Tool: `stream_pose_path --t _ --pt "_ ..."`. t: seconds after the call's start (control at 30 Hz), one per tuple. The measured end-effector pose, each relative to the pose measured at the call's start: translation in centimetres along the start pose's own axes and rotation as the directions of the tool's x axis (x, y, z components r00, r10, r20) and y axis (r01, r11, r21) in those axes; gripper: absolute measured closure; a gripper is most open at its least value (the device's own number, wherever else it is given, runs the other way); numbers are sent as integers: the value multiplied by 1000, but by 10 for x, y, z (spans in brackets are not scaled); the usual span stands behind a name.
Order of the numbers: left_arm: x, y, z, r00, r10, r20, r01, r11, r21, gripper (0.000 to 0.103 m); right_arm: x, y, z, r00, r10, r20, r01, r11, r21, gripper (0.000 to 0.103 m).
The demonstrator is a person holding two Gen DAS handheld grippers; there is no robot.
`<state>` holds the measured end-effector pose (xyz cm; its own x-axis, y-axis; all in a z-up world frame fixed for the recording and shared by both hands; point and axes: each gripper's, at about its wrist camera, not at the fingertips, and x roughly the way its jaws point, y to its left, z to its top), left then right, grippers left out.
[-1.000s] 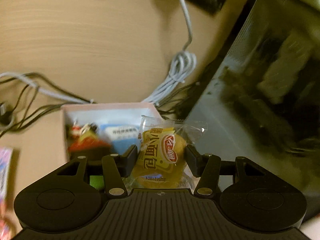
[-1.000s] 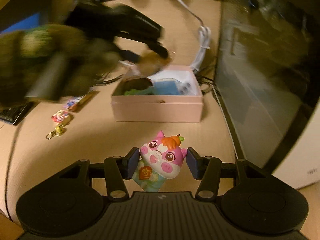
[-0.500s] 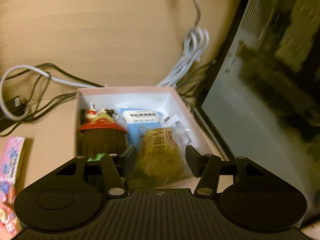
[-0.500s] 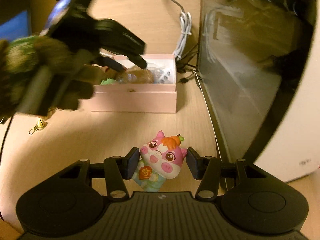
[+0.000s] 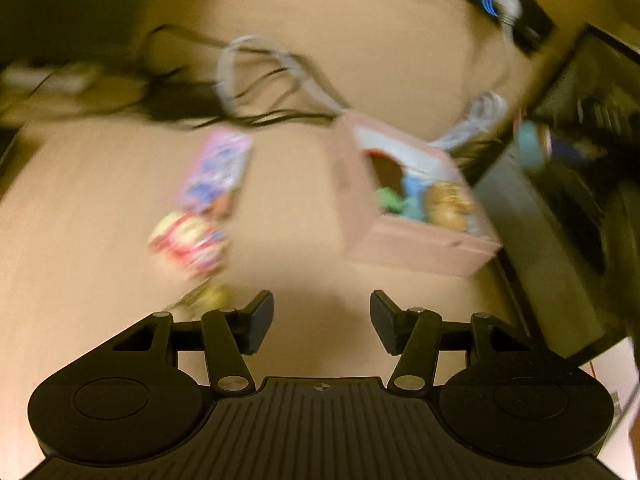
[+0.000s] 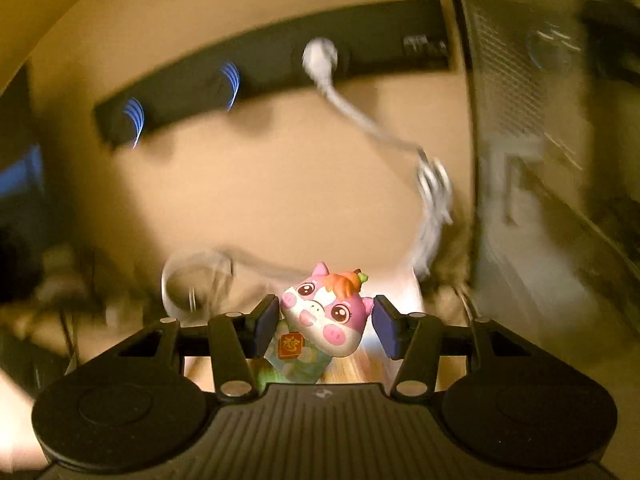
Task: Organize objects
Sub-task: 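Lower the bread bun into the pink box with the left tool, then drop the pink cat squishy into the pink box with the right tool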
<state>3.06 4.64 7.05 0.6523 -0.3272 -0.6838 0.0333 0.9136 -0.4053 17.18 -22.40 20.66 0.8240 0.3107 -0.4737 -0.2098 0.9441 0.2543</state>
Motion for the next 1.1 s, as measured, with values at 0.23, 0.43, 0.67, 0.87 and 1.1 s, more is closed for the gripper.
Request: stream_pose_path --t 0.23,0.43,0.67,0.87,1.1 --pt "-26 57 -34 995 102 -21 -103 992 -66 45 57 -2 23 995 -92 -41 95 992 88 29" --pt "-26 80 -29 995 100 -23 -102 992 -80 45 25 4 -9 991 -122 -56 123 992 13 25" --pt "-7 55 41 996 45 78 -51 996 78 45 -11 16 -76 977 -130 -170 121 990 -67 21" --pt "74 48 104 989 146 -18 -142 980 139 45 -32 29 -127 960 -129 -250 103 988 -114 21" --pt "130 54 107 957 273 -99 -246 943 222 42 -54 25 -149 952 -143 -270 113 986 -123 19"
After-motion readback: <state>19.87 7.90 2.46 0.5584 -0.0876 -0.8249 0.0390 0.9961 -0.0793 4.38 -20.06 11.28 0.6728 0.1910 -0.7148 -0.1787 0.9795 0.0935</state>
